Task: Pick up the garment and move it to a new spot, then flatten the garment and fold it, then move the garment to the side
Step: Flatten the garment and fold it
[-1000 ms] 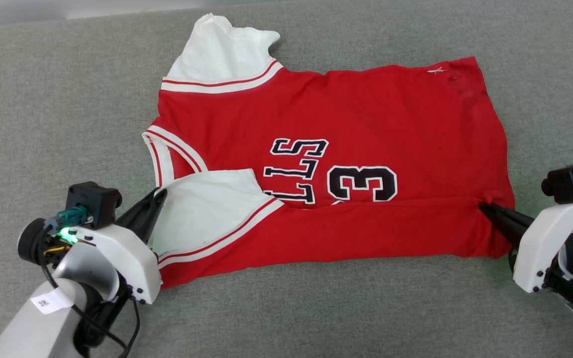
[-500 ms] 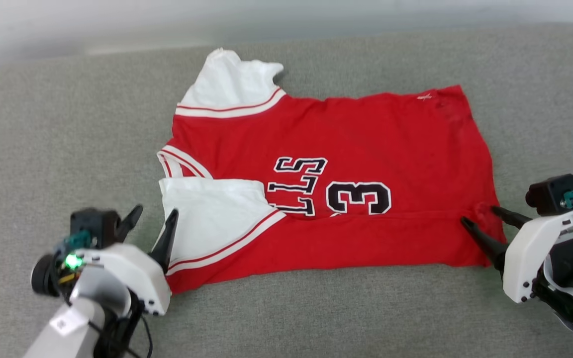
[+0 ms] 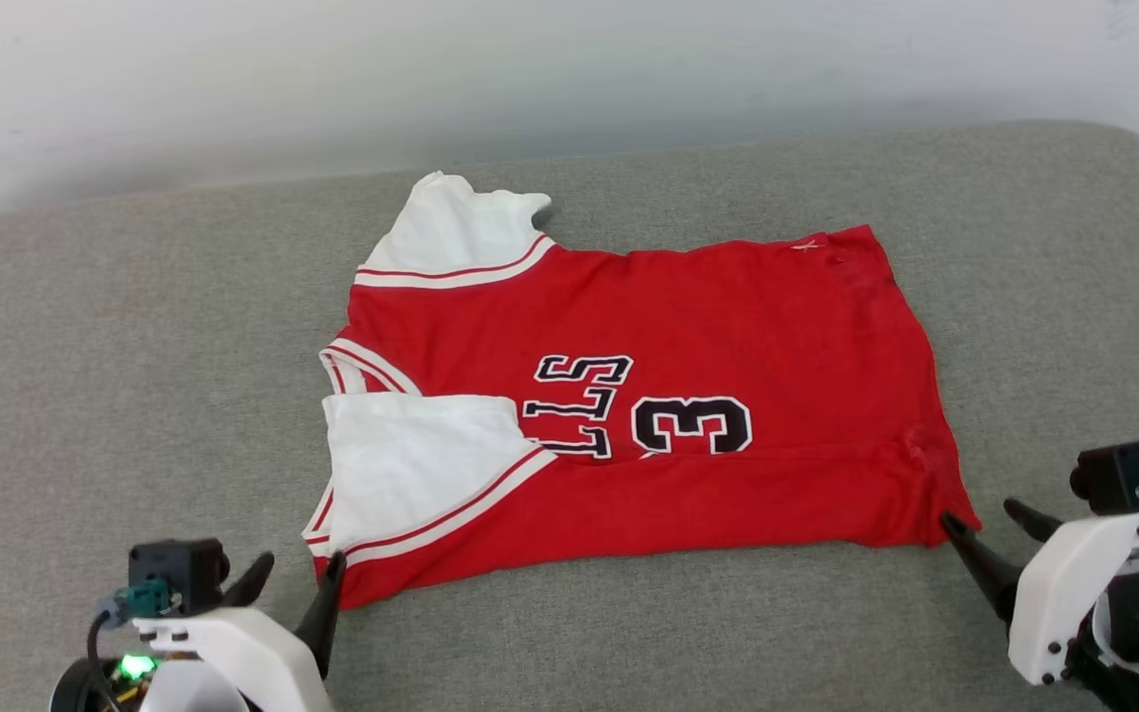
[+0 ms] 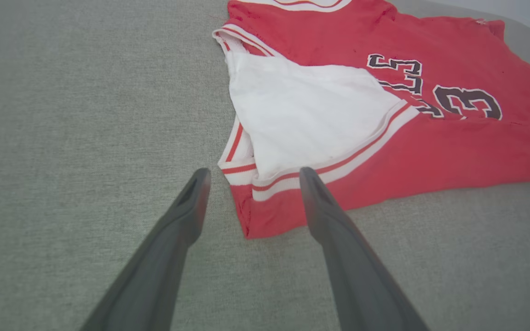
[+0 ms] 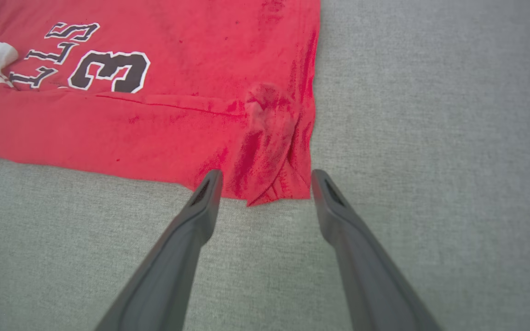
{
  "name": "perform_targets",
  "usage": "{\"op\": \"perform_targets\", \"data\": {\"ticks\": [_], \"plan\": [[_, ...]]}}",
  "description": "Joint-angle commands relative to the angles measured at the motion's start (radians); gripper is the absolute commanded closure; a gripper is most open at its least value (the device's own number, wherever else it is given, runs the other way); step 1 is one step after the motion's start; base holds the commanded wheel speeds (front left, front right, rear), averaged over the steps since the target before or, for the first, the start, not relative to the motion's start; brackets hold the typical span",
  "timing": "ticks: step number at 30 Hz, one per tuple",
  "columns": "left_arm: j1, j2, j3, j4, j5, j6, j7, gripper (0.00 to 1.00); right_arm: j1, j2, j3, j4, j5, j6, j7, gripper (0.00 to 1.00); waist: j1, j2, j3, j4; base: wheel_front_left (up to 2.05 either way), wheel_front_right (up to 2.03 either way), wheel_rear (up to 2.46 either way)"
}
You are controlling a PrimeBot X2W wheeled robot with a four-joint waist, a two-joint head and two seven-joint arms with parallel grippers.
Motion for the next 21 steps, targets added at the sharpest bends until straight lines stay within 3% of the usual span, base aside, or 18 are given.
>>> {"op": "perform_targets", "data": {"ticks": [1, 9, 21], "plan": [[0.024, 0.012, -0.005, -0.012, -0.001, 0.01, 0.023, 0.0, 0.031, 0.022, -0.022, -0.028, -0.02, 0.0, 0.016, 0.0, 0.0001, 0.0, 0.005, -0.006, 0.0, 0.0, 0.0], [0.011, 0.026, -0.034, -0.011, 0.019, 0.046, 0.097, 0.0, 0.099, 0.112, -0.095, -0.175, -0.08, 0.0, 0.069, 0.0, 0.0001, 0.0, 0.052, -0.041, 0.0, 0.0, 0.0], [-0.026, 0.034, -0.048, 0.118, 0.04, 0.087, 0.151, 0.0, 0.106, 0.132, -0.106, -0.228, -0.091, 0.0, 0.075, 0.0, 0.0001, 0.0, 0.116, -0.069, 0.0, 0.0, 0.0]]}}
